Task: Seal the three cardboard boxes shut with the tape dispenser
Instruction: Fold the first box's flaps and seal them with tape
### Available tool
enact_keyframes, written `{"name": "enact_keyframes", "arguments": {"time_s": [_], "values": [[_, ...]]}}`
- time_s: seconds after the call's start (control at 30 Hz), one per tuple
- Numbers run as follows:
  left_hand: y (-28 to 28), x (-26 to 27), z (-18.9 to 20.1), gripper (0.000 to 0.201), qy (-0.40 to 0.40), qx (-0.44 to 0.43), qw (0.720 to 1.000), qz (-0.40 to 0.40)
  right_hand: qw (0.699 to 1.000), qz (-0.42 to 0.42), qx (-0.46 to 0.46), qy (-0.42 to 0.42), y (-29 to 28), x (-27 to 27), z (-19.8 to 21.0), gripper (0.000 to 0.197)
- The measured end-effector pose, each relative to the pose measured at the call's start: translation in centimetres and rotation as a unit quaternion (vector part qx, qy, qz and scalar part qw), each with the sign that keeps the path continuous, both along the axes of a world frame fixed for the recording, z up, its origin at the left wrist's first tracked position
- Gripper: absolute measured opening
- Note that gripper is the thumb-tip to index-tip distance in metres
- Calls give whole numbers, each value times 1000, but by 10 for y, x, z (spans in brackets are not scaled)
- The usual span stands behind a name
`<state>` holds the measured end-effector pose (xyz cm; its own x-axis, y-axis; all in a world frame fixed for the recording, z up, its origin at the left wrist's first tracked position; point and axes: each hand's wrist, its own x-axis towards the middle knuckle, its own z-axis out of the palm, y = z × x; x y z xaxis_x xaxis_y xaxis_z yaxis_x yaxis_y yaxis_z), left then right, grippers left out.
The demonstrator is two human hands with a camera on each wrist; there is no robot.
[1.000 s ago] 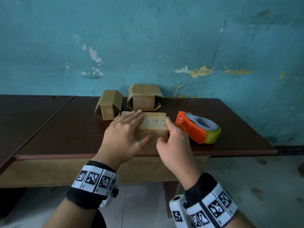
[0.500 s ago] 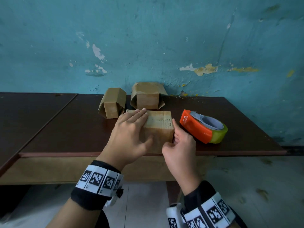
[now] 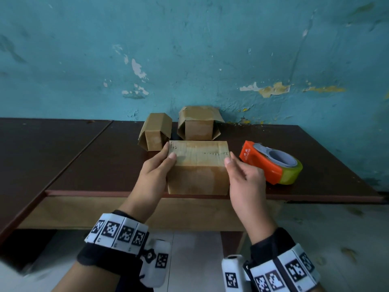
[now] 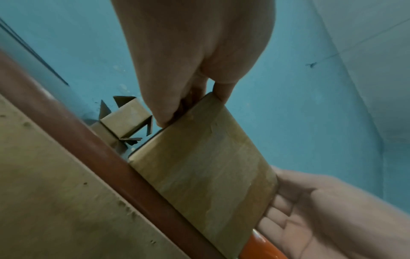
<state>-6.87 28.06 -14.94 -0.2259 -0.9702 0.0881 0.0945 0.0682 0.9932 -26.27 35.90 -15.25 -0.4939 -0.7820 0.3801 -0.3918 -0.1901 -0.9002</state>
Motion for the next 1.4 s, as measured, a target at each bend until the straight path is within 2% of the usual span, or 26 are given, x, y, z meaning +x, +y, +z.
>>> {"name": "enact_keyframes", "arguments": {"time_s": [0.1,0.23,0.3,0.33,0.37,0.4,0.47,0.53,0.6,0.67,0.73,0.83,0.93,1.03,1.13,1.17,1.23,1.33,1.37,1.4], "values": [[0,3,1,50,25,37,999,-19,997,9,19,-70,-6,0,2,35],[-3,4,5,36,6,69,996,-48,993,20,51,-108,-14,-4,6,38],[-2,8,4,43,-20,101,993,-59,984,38,72,-157,-15,-6,4,44],[-3,11,2,55,-33,115,991,-68,980,44,80,-176,-16,-7,2,47],[-5,13,-1,65,-38,121,989,-74,977,49,85,-187,-16,-6,1,45],[-5,13,-1,63,-41,122,989,-73,976,53,88,-193,-16,-6,1,37],[-4,11,1,45,-31,126,989,-70,974,61,99,-196,-17,-4,4,21],[-3,10,2,49,-17,134,989,-67,974,70,102,-192,-16,-4,8,24],[1,11,4,50,-49,102,991,-67,976,77,93,-181,-13,-3,10,30],[6,15,5,43,-92,53,992,-67,981,87,68,-161,-8,-1,9,27],[13,17,9,42,-106,13,992,-71,985,90,40,-140,-2,-1,5,22],[19,22,13,46,-120,-57,988,-73,987,98,-3,-128,4,-3,0,32],[17,30,12,35,-132,-136,979,-79,985,116,-53,-116,8,-9,4,36],[14,35,10,51,-57,-127,983,-117,989,127,-54,-62,6,-16,-1,48],[18,34,12,50,78,-75,988,-112,990,113,-59,-62,4,-17,-12,47],[18,35,12,57,103,-63,987,-103,989,118,-60,-69,4,-16,-15,46],[17,37,14,73,114,-71,988,-74,987,124,-60,-88,6,-15,-21,43],[19,37,15,62,112,-98,988,-43,973,159,-67,-151,10,-17,-23,19],[20,36,16,58,114,-98,988,-30,963,172,-74,-194,11,-17,-20,16],[22,35,17,56,116,-96,988,-15,955,175,-80,-227,12,-17,-16,22]]}}
